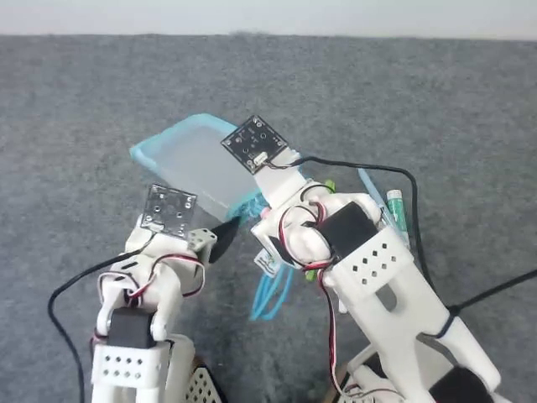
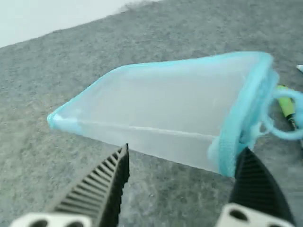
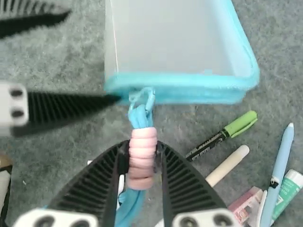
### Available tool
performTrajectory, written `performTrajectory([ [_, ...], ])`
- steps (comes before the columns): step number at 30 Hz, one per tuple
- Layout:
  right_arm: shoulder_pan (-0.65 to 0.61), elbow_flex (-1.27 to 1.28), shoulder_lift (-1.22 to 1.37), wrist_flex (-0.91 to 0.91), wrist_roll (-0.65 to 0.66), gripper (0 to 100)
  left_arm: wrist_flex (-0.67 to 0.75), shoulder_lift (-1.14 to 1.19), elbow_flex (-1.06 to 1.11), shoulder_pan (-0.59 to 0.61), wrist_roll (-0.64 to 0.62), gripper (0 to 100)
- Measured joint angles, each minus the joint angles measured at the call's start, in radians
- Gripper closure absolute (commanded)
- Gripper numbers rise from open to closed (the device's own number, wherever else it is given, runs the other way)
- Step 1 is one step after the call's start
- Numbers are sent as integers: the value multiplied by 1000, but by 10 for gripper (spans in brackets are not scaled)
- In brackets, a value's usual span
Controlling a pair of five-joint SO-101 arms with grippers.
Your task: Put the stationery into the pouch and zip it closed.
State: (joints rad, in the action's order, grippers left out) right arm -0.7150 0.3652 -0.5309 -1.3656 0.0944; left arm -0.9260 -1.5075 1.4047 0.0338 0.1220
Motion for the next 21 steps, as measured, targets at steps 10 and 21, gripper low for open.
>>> performTrajectory([
  [10, 0, 152, -110, 11, 78, 993, 35, -6, 0, 78, 2, 679],
  [21, -143, 279, -434, 14, 133, 993, 35, -6, 0, 78, -3, 681],
])
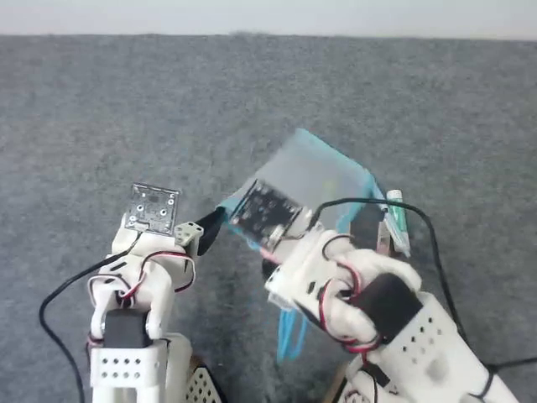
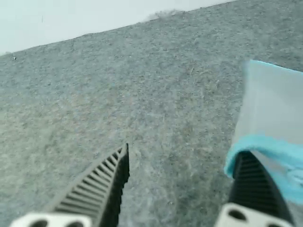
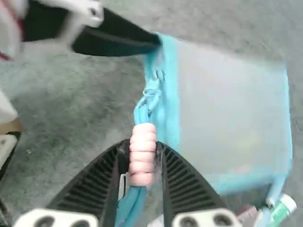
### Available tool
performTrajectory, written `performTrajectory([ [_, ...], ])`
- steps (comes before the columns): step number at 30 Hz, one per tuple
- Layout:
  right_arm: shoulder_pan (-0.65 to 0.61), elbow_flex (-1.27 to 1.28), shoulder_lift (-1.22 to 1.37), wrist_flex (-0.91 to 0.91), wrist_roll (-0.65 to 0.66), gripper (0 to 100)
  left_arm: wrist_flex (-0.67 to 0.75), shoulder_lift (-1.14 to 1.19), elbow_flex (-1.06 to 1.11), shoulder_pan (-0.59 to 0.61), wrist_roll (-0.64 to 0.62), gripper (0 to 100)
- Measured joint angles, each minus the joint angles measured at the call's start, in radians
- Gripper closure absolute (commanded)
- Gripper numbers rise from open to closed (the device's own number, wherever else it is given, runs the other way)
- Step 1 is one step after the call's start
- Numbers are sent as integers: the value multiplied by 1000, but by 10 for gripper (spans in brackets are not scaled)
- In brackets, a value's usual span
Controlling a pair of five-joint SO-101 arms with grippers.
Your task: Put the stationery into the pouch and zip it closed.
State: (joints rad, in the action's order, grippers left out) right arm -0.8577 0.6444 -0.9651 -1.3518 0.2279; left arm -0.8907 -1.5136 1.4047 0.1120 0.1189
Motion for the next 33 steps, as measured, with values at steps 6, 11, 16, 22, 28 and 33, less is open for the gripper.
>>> performTrajectory([
  [6, -74, 0, 8, 11, 2, 993, 0, -2, 44, -83, -3, 681],
  [11, -110, 2, 9, 14, 2, 993, 0, -2, 44, -146, -3, 681],
  [16, -166, 5, 9, 14, 31, 993, 0, -2, 57, -210, -3, 681],
  [22, -218, 69, 8, 20, 57, 993, 29, 6, 58, -233, -31, 681],
  [28, -253, 71, 8, 20, 77, 993, 60, 2, 77, -296, -40, 716],
  [33, -253, 72, 8, 20, 87, 993, 166, 6, 155, -344, -41, 874],
])
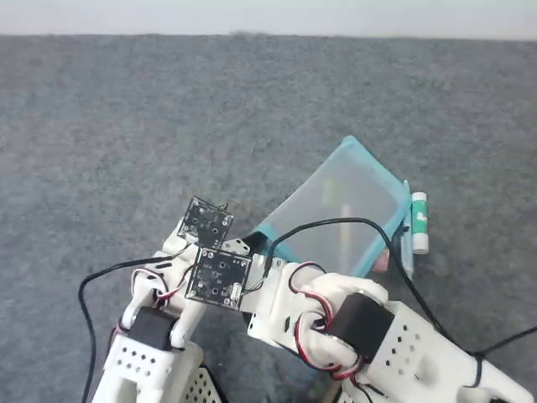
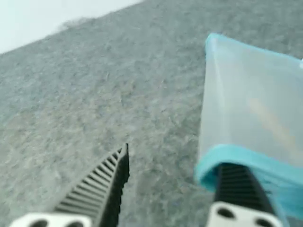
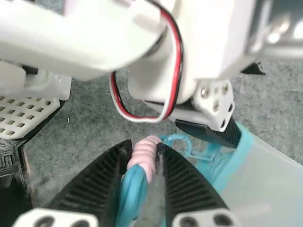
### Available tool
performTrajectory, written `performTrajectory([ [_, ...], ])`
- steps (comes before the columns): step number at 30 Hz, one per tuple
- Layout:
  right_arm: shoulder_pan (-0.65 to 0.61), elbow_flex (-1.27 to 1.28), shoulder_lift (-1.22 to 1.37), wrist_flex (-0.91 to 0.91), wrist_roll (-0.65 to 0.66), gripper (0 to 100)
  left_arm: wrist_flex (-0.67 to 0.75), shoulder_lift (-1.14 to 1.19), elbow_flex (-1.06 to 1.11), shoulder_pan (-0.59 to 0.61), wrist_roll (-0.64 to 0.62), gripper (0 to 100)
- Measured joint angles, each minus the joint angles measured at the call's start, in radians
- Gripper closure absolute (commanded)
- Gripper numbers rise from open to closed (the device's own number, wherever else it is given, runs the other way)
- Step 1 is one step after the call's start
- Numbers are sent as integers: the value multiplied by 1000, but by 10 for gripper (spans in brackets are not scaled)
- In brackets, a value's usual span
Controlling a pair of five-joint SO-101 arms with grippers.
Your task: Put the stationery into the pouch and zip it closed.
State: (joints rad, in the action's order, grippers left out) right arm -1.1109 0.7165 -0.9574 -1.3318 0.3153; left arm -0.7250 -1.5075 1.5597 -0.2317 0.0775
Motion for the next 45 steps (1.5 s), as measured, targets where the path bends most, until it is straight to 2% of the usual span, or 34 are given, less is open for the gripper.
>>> performTrajectory([
  [3, 0, 0, 0, 0, 2, 993, 25, 0, 11, -6, 0, 980],
  [8, 23, -2, 0, -18, 2, 993, 60, 2, 11, 41, 2, 990],
  [18, 408, -3, 0, -72, 54, 993, 114, 2, 11, 270, -101, 990],
  [25, 598, -3, 8, -48, 57, 993, 114, 2, 11, 333, -103, 990],
  [29, 638, -3, 51, -20, 57, 993, 98, 2, 11, 336, -103, 990],
  [37, 640, -3, 201, 57, 41, 988, 91, 2, 11, 370, -103, 990],
  [39, 640, -6, 236, 58, 38, 929, 91, 2, 11, 387, -103, 990],
  [43, 640, -57, 285, -46, 17, 749, 89, 2, 11, 394, -103, 989],
  [45, 672, -75, 287, -100, -6, 729, 89, 2, 11, 414, -103, 989],
])
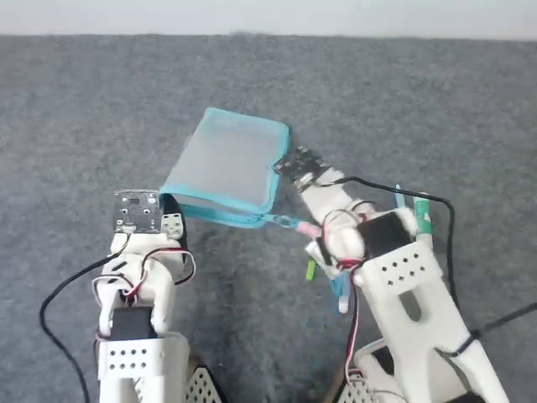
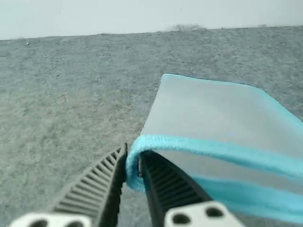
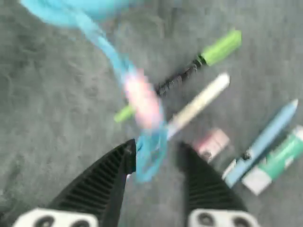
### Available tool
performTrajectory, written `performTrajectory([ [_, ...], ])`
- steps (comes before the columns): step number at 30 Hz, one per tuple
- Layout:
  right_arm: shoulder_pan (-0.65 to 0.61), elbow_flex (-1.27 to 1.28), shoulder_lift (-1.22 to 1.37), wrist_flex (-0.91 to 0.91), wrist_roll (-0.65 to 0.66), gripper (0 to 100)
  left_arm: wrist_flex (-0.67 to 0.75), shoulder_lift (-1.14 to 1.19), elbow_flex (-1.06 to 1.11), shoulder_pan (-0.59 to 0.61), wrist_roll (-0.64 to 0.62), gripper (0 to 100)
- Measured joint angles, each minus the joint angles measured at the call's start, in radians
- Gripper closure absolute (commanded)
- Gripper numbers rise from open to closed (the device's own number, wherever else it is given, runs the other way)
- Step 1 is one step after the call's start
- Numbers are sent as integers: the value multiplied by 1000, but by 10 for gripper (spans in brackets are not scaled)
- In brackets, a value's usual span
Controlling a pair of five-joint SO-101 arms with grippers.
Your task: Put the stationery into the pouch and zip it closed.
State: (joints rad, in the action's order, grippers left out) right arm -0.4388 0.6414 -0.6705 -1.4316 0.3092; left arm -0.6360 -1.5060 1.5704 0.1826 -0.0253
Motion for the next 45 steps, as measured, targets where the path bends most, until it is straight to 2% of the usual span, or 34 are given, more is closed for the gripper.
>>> performTrajectory([
  [4, 127, -48, 11, -60, -8, 764, 0, 0, 0, 8, 0, 989],
  [10, 439, -58, 120, -64, 123, 775, 0, 0, 0, 8, 0, 989],
  [16, 571, -58, 373, 31, 173, 778, 0, 0, 0, 8, 0, 989],
  [25, 594, -63, 649, 252, 173, 790, 0, 0, 18, 8, 0, 988],
  [31, 594, -64, 724, 318, 173, 950, 0, 0, 18, 8, 0, 988],
  [34, 594, -66, 729, 324, 173, 994, 0, 0, 18, 8, 0, 988],
  [41, 594, -66, 674, 296, 173, 963, 0, 0, 18, 8, 0, 988],
  [45, 592, -66, 522, 189, 173, 869, 0, 0, 18, 8, 0, 988],
])
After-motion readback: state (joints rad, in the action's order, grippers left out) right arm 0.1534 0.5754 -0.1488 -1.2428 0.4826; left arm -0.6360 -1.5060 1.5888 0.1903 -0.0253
